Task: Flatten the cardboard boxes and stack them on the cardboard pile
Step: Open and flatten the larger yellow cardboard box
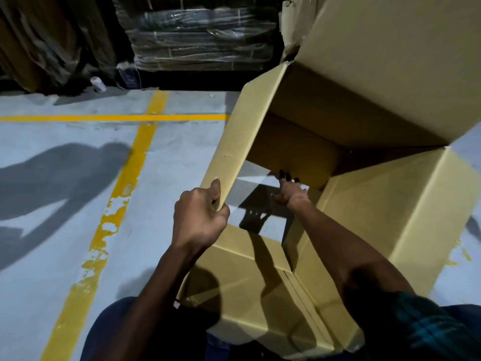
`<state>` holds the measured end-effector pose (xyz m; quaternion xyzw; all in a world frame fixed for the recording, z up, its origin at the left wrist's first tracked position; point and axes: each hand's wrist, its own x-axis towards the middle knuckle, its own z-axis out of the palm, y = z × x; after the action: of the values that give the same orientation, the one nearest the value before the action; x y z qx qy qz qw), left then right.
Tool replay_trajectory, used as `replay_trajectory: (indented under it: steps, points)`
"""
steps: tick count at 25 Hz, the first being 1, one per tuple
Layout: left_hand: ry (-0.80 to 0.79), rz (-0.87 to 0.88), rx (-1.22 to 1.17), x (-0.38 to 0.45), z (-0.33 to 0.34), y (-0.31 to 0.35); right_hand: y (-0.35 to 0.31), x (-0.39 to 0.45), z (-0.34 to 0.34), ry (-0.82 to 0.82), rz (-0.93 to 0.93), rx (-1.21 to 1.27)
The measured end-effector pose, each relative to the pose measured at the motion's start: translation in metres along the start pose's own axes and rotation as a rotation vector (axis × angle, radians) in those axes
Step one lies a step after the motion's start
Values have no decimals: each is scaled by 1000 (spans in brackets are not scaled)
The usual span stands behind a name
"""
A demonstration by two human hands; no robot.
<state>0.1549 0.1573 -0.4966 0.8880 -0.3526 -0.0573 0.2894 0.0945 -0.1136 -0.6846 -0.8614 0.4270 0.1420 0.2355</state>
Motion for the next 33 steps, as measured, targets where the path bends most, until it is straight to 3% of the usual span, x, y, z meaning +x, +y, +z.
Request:
replay_trajectory:
  steps: [7, 15, 21, 27, 33]
  points:
    - [19, 15, 37, -5, -1, -1, 21, -73, 16, 118, 19, 332]
    - [28, -47, 41, -7, 2, -13, 38, -171, -8, 257, 155, 394]
    - [4, -73, 56, -14, -2, -23, 54, -222, -52, 556, 95, 329]
    - [-5, -36, 75, -21, -6, -17, 69, -247, -51, 550, 14, 308]
    - [-41, -1, 90, -24, -2, -11, 47, -179, -19, 297, -56, 343]
